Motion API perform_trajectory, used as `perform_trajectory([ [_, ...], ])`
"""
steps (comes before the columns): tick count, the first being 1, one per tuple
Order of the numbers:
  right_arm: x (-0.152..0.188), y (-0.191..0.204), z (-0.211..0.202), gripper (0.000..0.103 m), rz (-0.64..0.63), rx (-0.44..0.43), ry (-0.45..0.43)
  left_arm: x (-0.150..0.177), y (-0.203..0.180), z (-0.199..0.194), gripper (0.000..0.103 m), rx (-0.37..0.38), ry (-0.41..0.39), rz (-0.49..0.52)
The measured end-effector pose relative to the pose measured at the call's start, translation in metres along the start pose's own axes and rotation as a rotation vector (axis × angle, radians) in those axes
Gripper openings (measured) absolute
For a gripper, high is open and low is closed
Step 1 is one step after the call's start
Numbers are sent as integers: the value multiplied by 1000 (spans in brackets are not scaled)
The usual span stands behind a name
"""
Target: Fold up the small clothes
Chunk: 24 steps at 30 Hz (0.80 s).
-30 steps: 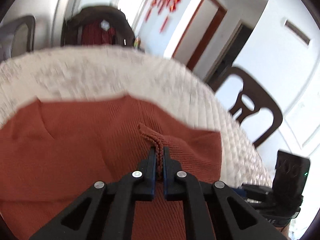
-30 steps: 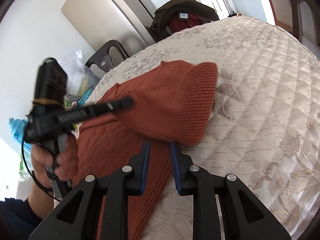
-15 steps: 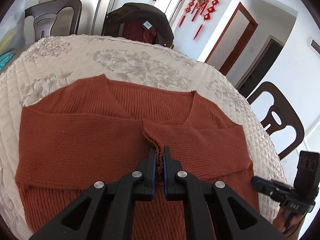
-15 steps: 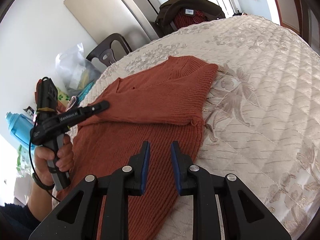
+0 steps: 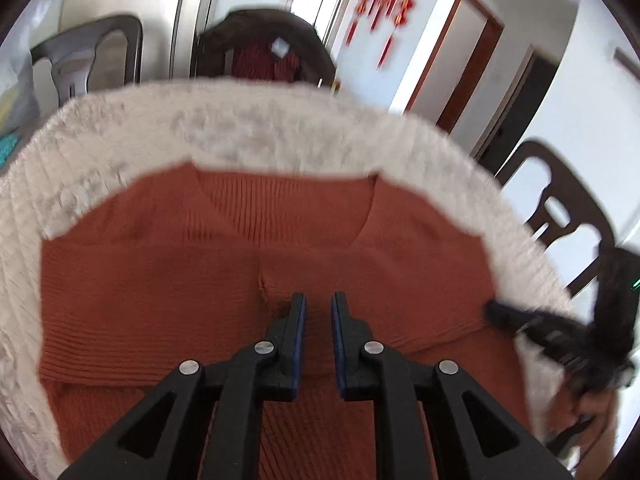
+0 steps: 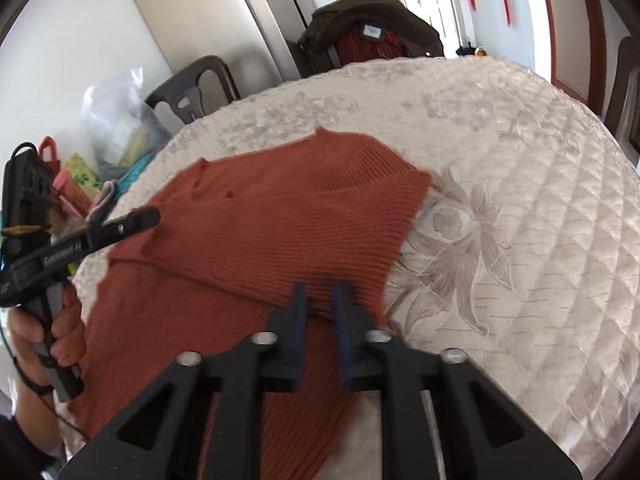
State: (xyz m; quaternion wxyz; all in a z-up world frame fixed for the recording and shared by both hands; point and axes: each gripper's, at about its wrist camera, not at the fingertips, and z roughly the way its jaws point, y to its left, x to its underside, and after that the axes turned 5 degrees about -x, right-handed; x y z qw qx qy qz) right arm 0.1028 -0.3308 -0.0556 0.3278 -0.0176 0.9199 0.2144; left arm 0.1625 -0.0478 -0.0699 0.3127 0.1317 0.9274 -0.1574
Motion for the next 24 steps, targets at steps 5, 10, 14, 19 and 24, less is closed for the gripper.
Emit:
perform_trajectory([
  [5, -11, 4, -6, 8, -33, 36, -10, -11, -4, -4, 15, -17, -23, 21],
  [10, -35, -4, 11, 8, -40, 101, -2, -26, -3, 14, 15, -78, -8, 34],
  [14, -45, -26, 24, 7, -3, 106, 3, -26, -3, 20, 15, -87, -22, 53],
  [19, -35, -4, 7, 8, -59, 106, 5, -17, -3, -4, 15, -66, -23, 65],
  [24, -7, 22, -6, 10, -125, 57, 16, 8, -1, -20, 15, -84, -21, 100],
])
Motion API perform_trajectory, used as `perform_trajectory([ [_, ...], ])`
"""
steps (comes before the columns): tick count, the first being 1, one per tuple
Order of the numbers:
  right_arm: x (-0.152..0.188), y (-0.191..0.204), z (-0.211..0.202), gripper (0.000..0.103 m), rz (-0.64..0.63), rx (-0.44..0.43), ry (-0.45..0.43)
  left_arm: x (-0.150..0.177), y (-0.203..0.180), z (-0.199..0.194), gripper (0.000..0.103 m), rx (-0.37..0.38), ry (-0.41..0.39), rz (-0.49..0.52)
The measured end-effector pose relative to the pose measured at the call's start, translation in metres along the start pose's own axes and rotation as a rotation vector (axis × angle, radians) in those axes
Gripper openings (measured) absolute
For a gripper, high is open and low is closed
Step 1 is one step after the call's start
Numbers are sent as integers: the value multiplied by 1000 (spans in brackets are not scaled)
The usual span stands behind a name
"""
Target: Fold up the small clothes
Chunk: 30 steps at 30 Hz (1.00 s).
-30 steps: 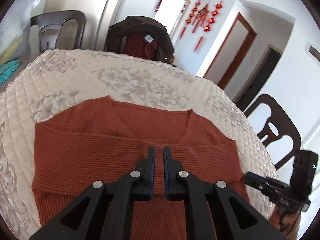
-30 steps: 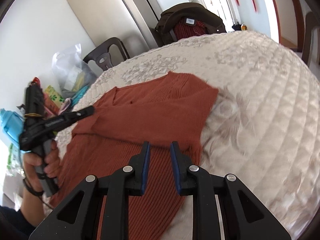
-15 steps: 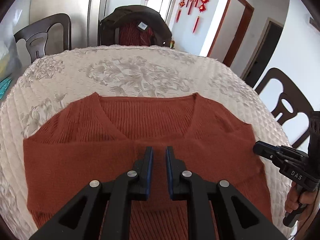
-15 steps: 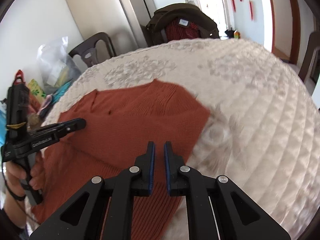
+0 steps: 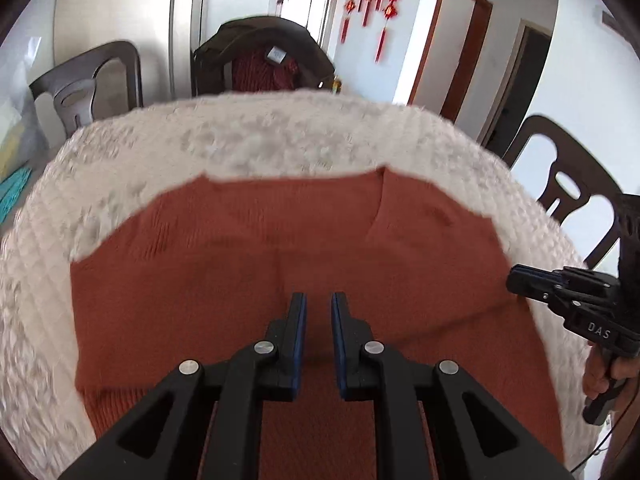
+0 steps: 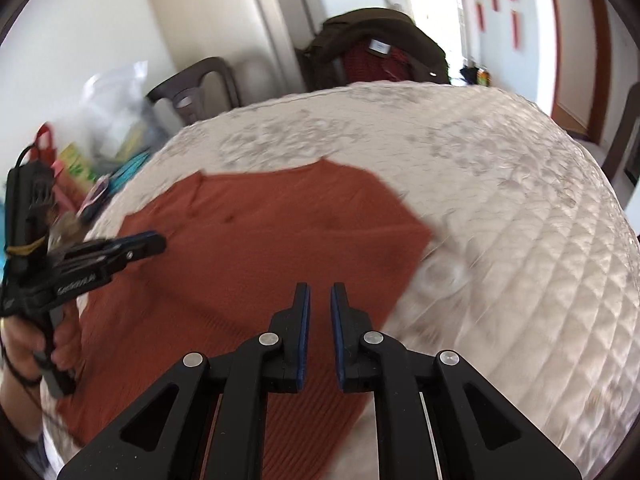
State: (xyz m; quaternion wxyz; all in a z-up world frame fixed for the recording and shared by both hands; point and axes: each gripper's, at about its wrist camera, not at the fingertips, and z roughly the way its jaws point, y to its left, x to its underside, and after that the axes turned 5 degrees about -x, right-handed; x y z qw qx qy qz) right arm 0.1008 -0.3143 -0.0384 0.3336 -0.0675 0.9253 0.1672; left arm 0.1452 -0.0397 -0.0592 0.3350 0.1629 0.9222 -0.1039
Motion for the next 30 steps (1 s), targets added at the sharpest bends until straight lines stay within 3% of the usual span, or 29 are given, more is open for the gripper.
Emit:
perform_trajectory([
  [2, 8, 1, 10, 10, -14, 23, 41, 7, 3, 6, 19, -16, -3, -2],
  [9, 7, 7, -2, 10, -55, 58, 12, 10, 17, -13, 19, -42, -25, -45],
  [13, 11, -2, -2, 10, -30, 64, 19, 16, 45, -25, 19, -127, -53, -89],
  [16, 13, -6, 3, 10, -24, 58, 19, 22, 70, -25, 19, -179, -24, -147],
  [23, 9, 1, -2, 11, -31, 59, 14, 25, 93, -44, 19, -212, -79, -197],
  [26, 9, 0, 3, 11, -24, 59, 27, 32, 103, -31, 20, -195, -37, -227],
  [30, 14, -2, 4, 11, -27, 51, 20, 37, 103, -32, 23, -174, -50, -224],
])
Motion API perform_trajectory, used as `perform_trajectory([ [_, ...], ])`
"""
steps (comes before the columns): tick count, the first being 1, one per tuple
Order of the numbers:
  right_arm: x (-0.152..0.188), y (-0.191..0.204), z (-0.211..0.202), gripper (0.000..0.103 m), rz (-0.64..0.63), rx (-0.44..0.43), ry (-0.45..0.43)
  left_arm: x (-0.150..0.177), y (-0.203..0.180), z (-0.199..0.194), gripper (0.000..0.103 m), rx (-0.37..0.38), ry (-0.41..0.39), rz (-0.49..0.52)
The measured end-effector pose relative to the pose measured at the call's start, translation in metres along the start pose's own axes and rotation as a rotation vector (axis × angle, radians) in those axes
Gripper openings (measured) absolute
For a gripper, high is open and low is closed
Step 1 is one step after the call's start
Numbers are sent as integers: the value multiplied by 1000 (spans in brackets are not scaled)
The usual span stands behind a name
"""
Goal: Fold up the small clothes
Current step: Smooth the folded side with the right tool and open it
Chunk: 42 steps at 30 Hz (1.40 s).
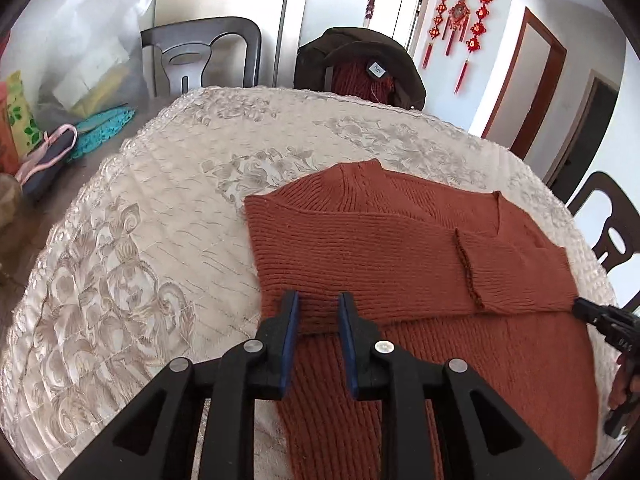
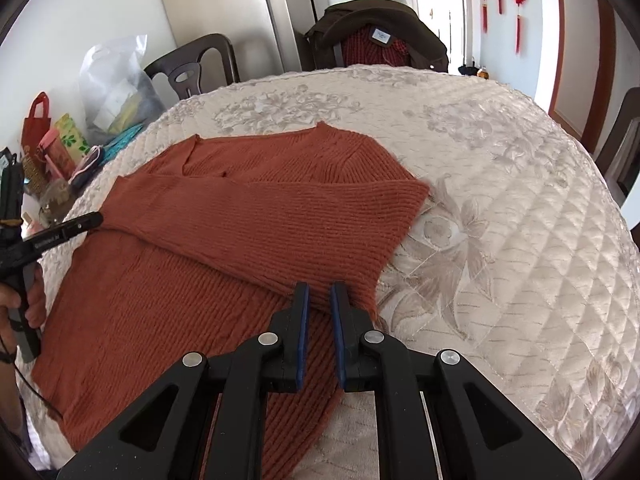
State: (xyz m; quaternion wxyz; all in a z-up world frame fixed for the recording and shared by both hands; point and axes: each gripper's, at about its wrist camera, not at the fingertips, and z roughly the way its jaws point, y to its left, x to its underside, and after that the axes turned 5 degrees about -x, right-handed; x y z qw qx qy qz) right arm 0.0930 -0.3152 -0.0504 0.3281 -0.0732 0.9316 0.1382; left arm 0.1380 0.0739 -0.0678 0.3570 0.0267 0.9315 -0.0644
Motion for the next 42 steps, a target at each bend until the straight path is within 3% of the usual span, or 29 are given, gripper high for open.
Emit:
perform_trajectory([
  [9, 0, 0, -1, 11, 17, -11, 12, -1, -2, -3, 28, 3, 4, 13],
  [14, 8, -2, -18, 36, 70, -70, 6, 10, 3, -21, 42, 19, 12, -20],
  [26, 66, -4, -50, 41, 213, -242, 41, 70, 15, -59, 44, 92, 82, -57],
  [37, 98, 25, -60, 41, 233, -430, 104, 109, 9, -91, 49, 175, 54, -91],
  [42, 103, 31, -57, 41, 245, -451, 104, 116, 6, -96, 49, 191, 64, -117],
])
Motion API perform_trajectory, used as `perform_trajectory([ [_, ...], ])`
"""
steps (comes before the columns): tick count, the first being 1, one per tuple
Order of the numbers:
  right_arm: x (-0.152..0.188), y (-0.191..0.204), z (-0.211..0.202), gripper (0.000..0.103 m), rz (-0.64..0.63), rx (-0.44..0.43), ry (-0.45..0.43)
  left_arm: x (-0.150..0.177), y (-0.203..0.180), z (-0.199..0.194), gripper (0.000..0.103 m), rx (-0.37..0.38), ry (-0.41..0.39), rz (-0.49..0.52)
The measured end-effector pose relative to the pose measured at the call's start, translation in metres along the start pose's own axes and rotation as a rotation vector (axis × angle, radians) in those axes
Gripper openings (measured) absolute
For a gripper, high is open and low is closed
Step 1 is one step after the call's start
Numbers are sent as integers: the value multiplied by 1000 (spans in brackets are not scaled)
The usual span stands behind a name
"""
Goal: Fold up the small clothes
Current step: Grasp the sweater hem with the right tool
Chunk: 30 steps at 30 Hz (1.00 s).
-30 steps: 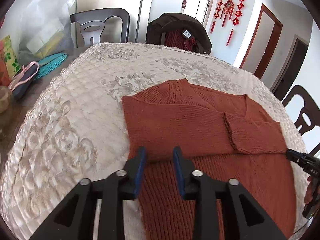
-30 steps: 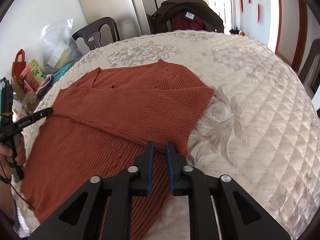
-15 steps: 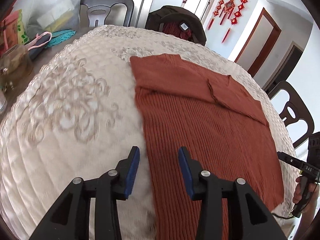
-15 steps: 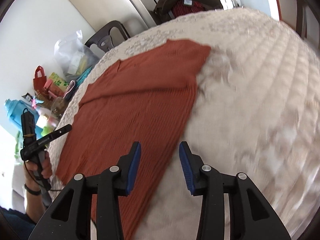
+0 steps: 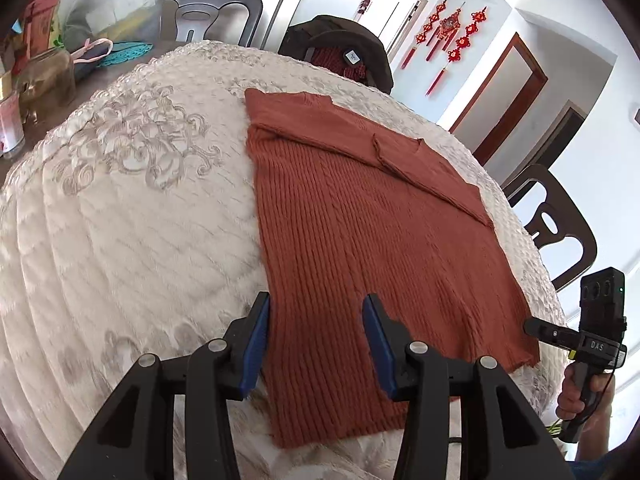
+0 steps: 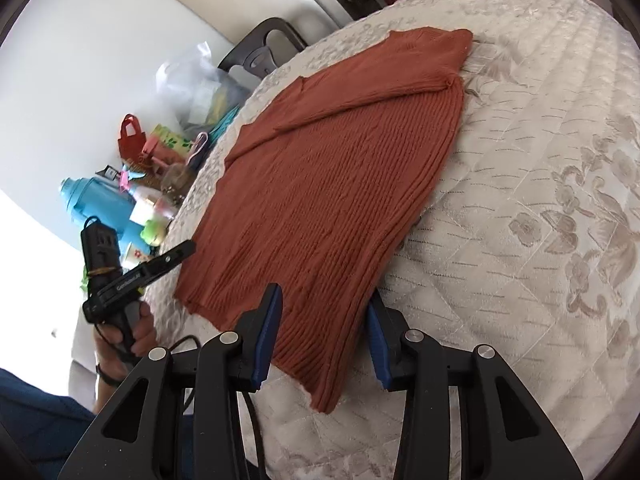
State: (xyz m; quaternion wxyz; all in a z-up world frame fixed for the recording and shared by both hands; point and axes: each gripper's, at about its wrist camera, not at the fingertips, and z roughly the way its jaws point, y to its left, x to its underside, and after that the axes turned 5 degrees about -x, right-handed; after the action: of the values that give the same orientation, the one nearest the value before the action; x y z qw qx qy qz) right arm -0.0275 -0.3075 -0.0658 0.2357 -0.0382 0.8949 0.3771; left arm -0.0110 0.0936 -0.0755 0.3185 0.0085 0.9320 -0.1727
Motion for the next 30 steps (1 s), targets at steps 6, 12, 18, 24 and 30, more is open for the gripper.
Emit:
perform_trajectory([
  [6, -3, 4, 10, 28, -14, 9, -1, -3, -3, 4, 49, 14, -11, 8],
  [12, 4, 3, 7, 12, -19, 14, 10, 2, -2, 1, 42, 17, -8, 1],
  [18, 8, 6, 8, 7, -43, 16, 10, 2, -6, 4, 22, 6, -8, 6],
  [24, 5, 13, -6, 6, -88, 15, -35, 0, -6, 3, 14, 13, 10, 21],
  [30, 5, 1, -21, 6, -67, 36, -68, 1, -25, 3, 14, -80, 12, 105],
])
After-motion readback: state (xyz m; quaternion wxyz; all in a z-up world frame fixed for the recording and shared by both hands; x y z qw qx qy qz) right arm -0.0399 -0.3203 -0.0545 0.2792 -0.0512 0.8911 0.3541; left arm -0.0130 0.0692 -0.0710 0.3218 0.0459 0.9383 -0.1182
